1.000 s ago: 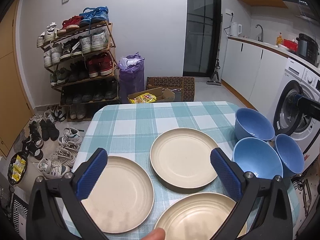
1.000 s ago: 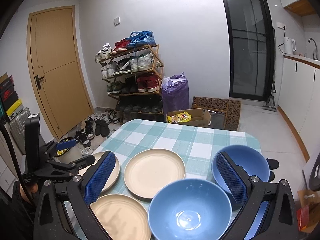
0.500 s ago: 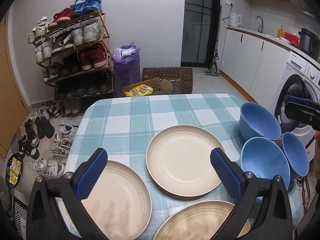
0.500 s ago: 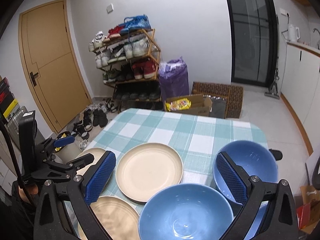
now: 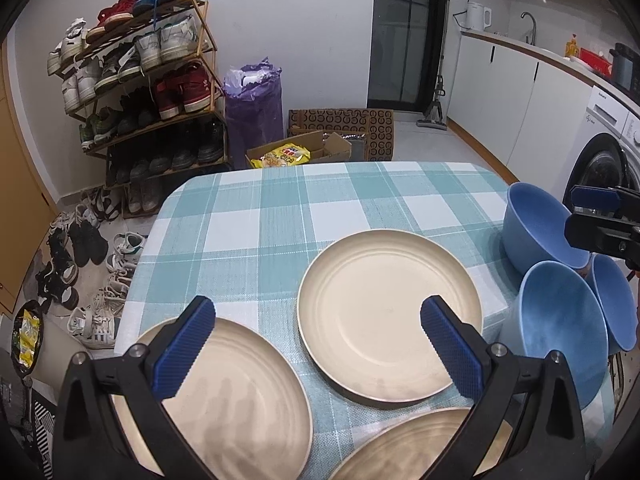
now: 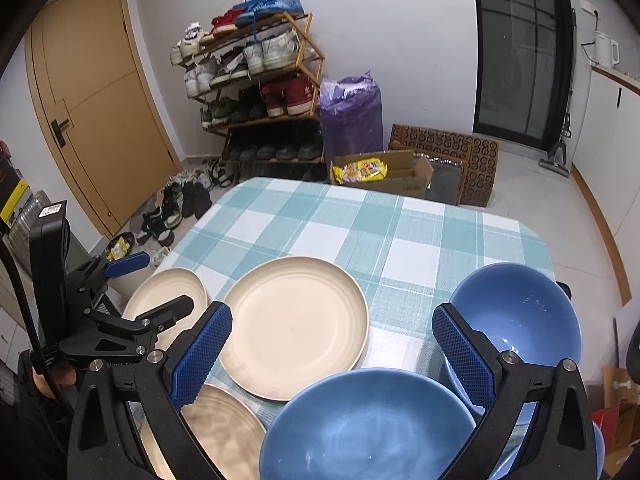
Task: Organize plates and bowls
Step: 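Move both tools forward and down toward the largest cream plate's rim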
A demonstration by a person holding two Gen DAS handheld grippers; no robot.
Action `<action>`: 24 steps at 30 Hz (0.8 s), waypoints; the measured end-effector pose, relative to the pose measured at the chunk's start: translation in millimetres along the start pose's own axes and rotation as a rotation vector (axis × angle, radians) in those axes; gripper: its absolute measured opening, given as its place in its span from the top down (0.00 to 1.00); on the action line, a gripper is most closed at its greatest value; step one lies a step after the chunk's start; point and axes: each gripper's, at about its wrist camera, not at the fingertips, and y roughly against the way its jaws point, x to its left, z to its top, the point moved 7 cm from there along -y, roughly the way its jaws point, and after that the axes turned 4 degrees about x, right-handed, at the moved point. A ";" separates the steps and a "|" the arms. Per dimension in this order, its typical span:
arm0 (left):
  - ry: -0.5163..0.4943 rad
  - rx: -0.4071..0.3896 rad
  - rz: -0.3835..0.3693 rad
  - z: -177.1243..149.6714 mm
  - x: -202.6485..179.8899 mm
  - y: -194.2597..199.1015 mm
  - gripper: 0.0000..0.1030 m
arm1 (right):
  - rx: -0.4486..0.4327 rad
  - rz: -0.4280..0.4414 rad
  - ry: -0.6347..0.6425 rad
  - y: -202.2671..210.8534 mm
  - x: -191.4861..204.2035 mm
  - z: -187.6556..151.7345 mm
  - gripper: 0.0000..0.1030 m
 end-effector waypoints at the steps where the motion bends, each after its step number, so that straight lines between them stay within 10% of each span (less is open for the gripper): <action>1: 0.000 0.004 0.000 -0.4 0.2 -1.9 0.00 | 0.009 -0.001 0.003 -2.6 0.8 -0.7 0.01; 17: -0.016 0.093 0.004 -9.1 1.0 -47.4 0.03 | 0.186 -0.010 0.016 -68.7 -3.3 -8.2 0.06; 24: -0.035 0.126 -0.028 -12.3 -2.9 -60.1 0.19 | 0.242 -0.035 0.009 -91.7 -9.7 -9.8 0.08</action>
